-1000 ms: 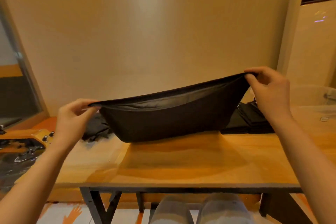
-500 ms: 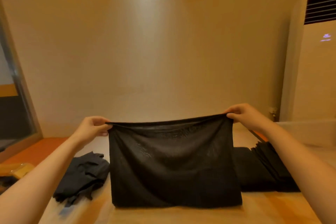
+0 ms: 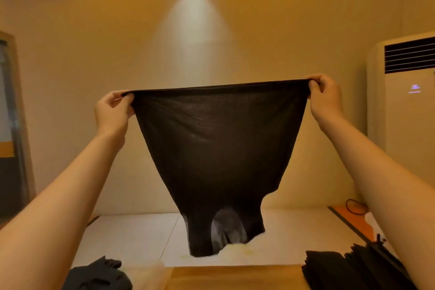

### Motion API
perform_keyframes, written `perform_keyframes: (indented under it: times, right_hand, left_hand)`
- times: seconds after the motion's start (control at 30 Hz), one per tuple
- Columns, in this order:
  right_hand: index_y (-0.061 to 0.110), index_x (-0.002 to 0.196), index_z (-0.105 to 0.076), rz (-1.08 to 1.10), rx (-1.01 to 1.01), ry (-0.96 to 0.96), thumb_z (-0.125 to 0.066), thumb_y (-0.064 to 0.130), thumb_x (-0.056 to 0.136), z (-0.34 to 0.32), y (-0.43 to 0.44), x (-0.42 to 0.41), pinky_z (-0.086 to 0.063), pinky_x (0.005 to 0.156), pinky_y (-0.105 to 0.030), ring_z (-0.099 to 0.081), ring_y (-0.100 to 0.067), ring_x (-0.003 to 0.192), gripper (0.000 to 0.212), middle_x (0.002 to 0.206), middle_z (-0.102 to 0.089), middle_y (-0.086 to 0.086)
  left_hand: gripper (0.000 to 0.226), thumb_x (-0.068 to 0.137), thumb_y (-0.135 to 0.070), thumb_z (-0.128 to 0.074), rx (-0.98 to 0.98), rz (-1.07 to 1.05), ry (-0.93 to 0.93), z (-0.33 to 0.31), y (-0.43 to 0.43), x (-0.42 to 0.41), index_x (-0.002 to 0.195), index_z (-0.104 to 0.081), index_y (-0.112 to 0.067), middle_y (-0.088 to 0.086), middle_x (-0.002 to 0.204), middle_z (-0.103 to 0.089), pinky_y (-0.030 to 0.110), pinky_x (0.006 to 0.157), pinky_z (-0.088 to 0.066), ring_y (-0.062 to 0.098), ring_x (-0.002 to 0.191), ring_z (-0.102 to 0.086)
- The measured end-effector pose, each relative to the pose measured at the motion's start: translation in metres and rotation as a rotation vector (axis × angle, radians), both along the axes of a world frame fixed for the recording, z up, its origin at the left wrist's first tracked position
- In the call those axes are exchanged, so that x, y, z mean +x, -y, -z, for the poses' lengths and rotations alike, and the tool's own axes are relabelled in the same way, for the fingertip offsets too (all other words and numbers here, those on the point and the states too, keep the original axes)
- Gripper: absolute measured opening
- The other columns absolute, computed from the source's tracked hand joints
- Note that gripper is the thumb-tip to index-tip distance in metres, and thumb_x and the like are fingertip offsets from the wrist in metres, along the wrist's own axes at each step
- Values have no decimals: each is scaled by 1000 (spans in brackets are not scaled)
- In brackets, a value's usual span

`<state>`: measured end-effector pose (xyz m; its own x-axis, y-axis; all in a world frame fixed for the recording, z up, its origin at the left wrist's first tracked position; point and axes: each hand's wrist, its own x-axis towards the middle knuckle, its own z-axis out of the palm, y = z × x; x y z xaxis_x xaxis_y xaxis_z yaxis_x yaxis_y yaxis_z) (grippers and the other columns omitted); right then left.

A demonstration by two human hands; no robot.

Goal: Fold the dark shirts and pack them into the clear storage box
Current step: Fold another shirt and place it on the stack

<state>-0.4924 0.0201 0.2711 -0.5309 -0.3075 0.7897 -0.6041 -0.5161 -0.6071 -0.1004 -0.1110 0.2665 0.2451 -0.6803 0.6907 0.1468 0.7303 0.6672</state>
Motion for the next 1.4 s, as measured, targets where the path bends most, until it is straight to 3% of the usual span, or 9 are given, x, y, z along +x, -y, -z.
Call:
perform_keyframes:
  times: [0.17,0.3,0.4,0.67,0.9,0.97,1.17,1.27,1.4]
  right_hand:
    - [24,95,-61,-85,76,-4,-36,10,102,37,-31,15,-49,90,-31,-58,-9,93,29,91,-60,11]
    - [13,108,-62,-167,220,-69,-34,6,103,90,-72,32,-48,78,-8,-58,-7,93,29,99,-60,7]
    - [12,116,-61,-188,348,-114,-38,8,103,132,-102,44,-44,73,-4,-57,-8,97,27,107,-60,2]
    - [20,96,-64,-111,525,-105,-51,17,98,216,-171,80,-41,68,-18,-55,2,85,14,91,-63,10]
    - [29,93,-58,-110,374,88,-44,22,101,268,-232,108,-47,82,-25,-60,6,84,18,94,-62,8]
    - [31,92,-57,-55,346,88,-44,22,101,281,-248,111,-48,83,-31,-59,-2,87,19,93,-61,9]
    - [47,88,-53,26,277,23,-41,18,101,308,-302,124,-45,67,-17,-55,-1,81,34,83,-56,27]
    - [48,88,-55,48,308,50,-41,22,101,322,-329,125,-45,66,-23,-55,-5,84,33,87,-57,20]
    - [47,86,-56,11,409,126,-41,26,101,329,-349,128,-49,69,-40,-57,-16,87,30,94,-58,4]
  left_hand:
    - [17,94,-7,-58,-16,33,44,33,-46,28,89,-66,-22,-2,89,-66,19,73,-53,11,86,-65]
    - [17,95,-5,-55,23,87,148,96,-97,55,93,-66,-18,0,92,-66,16,75,-54,8,87,-65]
    - [16,95,-5,-55,106,52,240,151,-132,75,96,-67,-16,0,94,-69,15,77,-54,8,89,-66]
    - [13,94,-7,-57,272,-13,333,244,-194,108,93,-67,-16,6,91,-69,27,77,-52,18,87,-65]
    - [12,98,-13,-49,289,-21,342,278,-257,108,100,-60,-17,-8,87,-66,27,78,-47,-3,79,-63]
    - [13,99,-14,-47,291,-18,344,289,-271,111,97,-58,-21,-6,91,-65,28,80,-47,4,87,-63]
    - [14,100,-18,-43,353,6,327,322,-318,122,94,-54,-25,6,95,-61,34,78,-53,20,90,-63]
    - [15,100,-19,-42,410,55,316,335,-342,125,92,-53,-26,-1,77,-62,24,61,-53,14,71,-62]
    - [11,100,-19,-41,426,81,346,341,-360,120,99,-52,-18,8,81,-58,18,44,-49,5,60,-61]
